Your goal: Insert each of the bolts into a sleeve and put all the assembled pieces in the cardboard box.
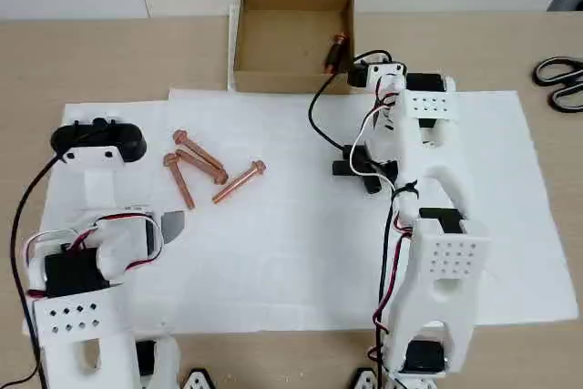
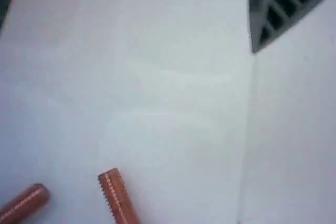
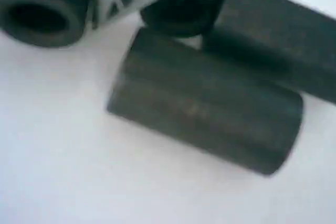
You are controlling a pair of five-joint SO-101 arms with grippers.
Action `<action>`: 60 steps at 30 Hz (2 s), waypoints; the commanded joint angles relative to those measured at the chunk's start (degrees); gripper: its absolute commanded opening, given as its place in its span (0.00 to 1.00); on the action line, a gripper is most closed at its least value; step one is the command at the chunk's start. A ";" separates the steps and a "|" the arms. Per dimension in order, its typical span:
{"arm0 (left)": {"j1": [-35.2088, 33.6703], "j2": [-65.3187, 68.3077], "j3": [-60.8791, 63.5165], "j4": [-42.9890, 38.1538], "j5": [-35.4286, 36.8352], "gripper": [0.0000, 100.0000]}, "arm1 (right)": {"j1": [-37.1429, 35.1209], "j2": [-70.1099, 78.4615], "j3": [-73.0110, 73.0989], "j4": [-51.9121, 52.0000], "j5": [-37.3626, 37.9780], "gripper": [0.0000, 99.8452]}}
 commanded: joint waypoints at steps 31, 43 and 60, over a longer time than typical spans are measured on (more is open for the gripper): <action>0.09 20.31 -19.65 2.73 1.49 0.29 | 10.15 -35.12 5.98 16.22 0.09 0.00; 2.99 52.75 -37.76 2.29 10.20 0.21 | 10.15 -41.01 12.92 16.04 -0.97 0.00; 3.78 66.02 -38.55 -11.16 15.65 0.21 | 10.07 -41.19 13.80 16.04 -2.02 0.00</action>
